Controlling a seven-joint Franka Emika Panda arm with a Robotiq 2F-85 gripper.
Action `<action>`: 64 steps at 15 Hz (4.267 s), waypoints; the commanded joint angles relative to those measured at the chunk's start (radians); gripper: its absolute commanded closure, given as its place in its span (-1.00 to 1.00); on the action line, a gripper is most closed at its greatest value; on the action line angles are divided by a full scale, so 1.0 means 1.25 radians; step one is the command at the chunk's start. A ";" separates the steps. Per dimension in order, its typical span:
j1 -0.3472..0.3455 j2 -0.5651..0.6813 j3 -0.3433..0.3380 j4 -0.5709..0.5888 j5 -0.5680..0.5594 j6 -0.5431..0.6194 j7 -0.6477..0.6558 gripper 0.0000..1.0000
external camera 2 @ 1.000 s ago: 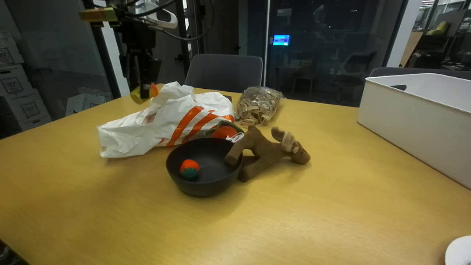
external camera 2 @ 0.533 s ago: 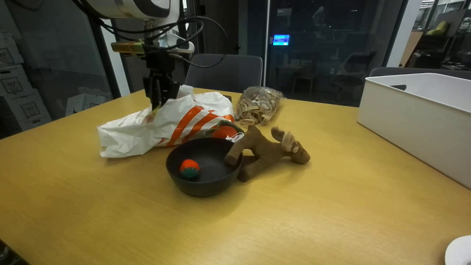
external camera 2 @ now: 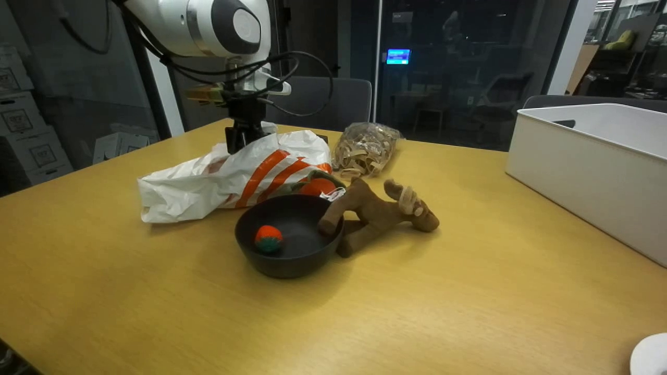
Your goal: Put the orange, the apple, the yellow container and the strawberry in the plastic
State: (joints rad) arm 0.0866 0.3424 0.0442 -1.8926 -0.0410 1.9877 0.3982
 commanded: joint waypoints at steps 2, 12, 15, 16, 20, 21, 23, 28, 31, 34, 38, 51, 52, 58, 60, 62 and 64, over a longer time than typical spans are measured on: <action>-0.001 -0.025 -0.013 0.030 0.027 -0.072 -0.016 -0.94; -0.137 -0.188 -0.070 0.053 0.262 -0.428 -0.289 -1.00; -0.157 -0.200 -0.107 0.030 0.247 -0.414 -0.231 -1.00; -0.162 -0.198 -0.117 0.020 0.241 -0.398 -0.207 -1.00; -0.172 -0.172 -0.144 -0.037 0.233 -0.327 -0.108 -1.00; -0.173 -0.167 -0.149 -0.057 0.235 -0.301 -0.081 -1.00; -0.179 -0.156 -0.160 -0.098 0.249 -0.246 -0.040 -1.00; -0.203 -0.138 -0.194 -0.174 0.258 -0.163 0.023 -1.00; -0.208 -0.131 -0.199 -0.200 0.269 -0.135 0.031 -1.00; -0.198 -0.124 -0.185 -0.219 0.309 -0.082 0.031 -1.00; -0.189 -0.106 -0.173 -0.238 0.346 -0.018 0.035 -1.00; -0.209 -0.069 -0.188 -0.250 0.383 0.005 0.043 0.12; -0.210 -0.073 -0.189 -0.248 0.380 -0.001 0.045 0.27; -0.216 -0.145 -0.214 -0.251 0.340 -0.027 0.053 0.49; -0.224 -0.199 -0.219 -0.251 0.338 -0.055 0.021 0.49; -0.227 -0.264 -0.215 -0.249 0.331 -0.087 -0.021 0.49; -0.216 -0.328 -0.202 -0.239 0.308 -0.118 -0.054 0.49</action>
State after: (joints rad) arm -0.1907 0.0678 -0.2253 -2.1884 0.3854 1.9024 0.3826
